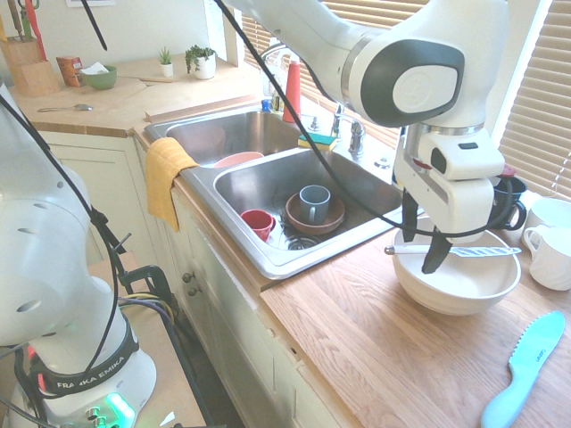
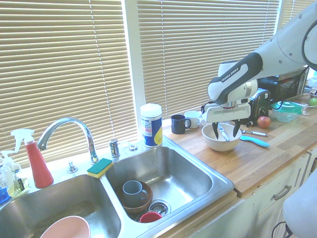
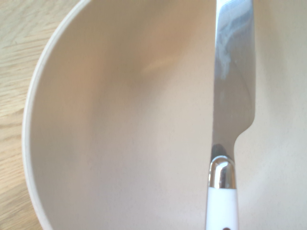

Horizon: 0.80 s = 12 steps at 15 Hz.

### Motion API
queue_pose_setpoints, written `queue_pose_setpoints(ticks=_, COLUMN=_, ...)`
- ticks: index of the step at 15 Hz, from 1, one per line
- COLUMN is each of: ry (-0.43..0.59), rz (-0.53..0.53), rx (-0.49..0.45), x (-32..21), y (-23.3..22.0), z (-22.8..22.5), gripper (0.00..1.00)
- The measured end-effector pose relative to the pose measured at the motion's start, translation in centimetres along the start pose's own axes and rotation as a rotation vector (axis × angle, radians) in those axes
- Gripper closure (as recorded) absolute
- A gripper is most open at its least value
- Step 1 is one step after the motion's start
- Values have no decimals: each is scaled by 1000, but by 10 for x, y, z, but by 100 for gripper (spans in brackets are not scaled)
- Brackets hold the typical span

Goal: Put the knife into the sink

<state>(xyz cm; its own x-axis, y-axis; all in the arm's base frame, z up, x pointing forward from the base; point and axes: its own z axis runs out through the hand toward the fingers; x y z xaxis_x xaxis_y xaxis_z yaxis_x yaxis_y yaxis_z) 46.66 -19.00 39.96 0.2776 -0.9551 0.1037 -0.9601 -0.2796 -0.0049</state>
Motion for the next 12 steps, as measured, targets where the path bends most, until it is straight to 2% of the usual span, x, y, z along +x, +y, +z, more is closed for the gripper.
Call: queue_pose_setpoints(ticks=12, ry=1, rz=-17, rx=3, x=-6, y=-7, z=3, gripper=100)
